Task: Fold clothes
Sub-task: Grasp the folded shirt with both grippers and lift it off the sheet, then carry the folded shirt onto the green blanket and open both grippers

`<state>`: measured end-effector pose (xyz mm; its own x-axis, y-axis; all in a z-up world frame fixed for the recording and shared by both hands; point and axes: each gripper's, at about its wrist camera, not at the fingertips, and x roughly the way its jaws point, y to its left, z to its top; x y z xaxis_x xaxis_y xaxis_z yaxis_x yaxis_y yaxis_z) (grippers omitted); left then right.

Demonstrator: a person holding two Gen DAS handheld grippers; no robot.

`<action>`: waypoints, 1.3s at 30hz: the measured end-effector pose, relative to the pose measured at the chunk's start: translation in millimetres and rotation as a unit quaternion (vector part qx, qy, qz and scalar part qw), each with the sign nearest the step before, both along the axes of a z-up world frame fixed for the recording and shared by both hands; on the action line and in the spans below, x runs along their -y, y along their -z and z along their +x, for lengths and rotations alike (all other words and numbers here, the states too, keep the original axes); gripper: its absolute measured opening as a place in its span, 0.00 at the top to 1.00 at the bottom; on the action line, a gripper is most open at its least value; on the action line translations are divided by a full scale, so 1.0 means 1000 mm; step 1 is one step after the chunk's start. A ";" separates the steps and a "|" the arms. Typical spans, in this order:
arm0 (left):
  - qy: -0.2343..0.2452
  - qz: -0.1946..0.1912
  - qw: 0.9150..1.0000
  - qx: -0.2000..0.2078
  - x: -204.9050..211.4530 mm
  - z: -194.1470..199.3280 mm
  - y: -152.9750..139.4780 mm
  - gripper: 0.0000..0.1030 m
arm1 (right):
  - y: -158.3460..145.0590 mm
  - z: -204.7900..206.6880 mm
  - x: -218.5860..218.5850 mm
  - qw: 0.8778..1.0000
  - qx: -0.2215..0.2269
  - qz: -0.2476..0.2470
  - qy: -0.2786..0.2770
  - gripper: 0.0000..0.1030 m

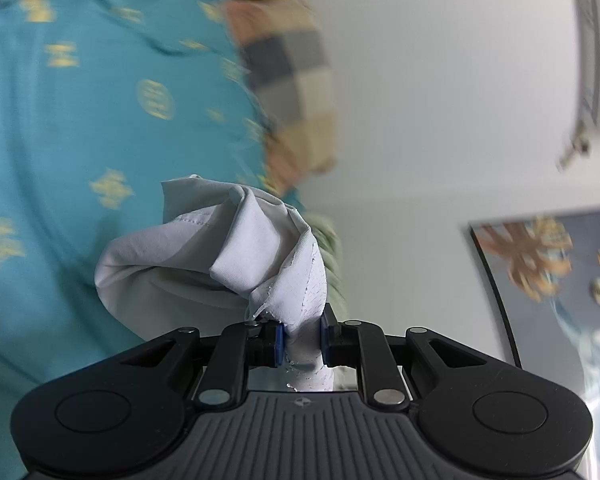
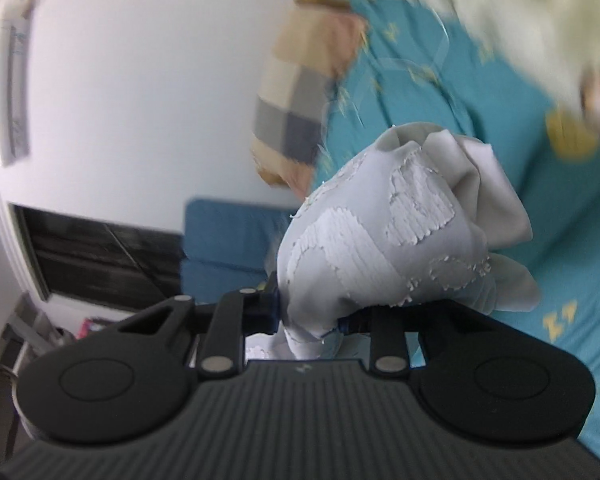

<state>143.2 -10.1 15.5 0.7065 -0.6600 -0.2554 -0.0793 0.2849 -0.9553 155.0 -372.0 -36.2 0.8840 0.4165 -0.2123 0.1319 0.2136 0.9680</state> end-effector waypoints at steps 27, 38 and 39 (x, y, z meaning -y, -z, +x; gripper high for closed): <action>0.313 0.110 0.935 0.123 0.405 0.054 0.038 0.80 | 0.001 -0.078 0.319 0.970 -0.061 -0.155 0.178 0.72; 0.312 0.260 0.899 0.164 0.379 0.025 -0.001 0.15 | -0.015 -0.113 0.286 0.961 -0.093 -0.181 0.189 0.47; 0.308 0.274 0.894 0.174 0.374 0.018 -0.008 0.13 | -0.024 -0.119 0.280 0.956 -0.092 -0.204 0.191 0.43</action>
<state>160.8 -383.9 23.4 0.3514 -0.7945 -0.4953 0.5281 0.6051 -0.5958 35.7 -652.3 -12.7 0.8876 -0.0790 -0.4539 0.4346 0.4705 0.7679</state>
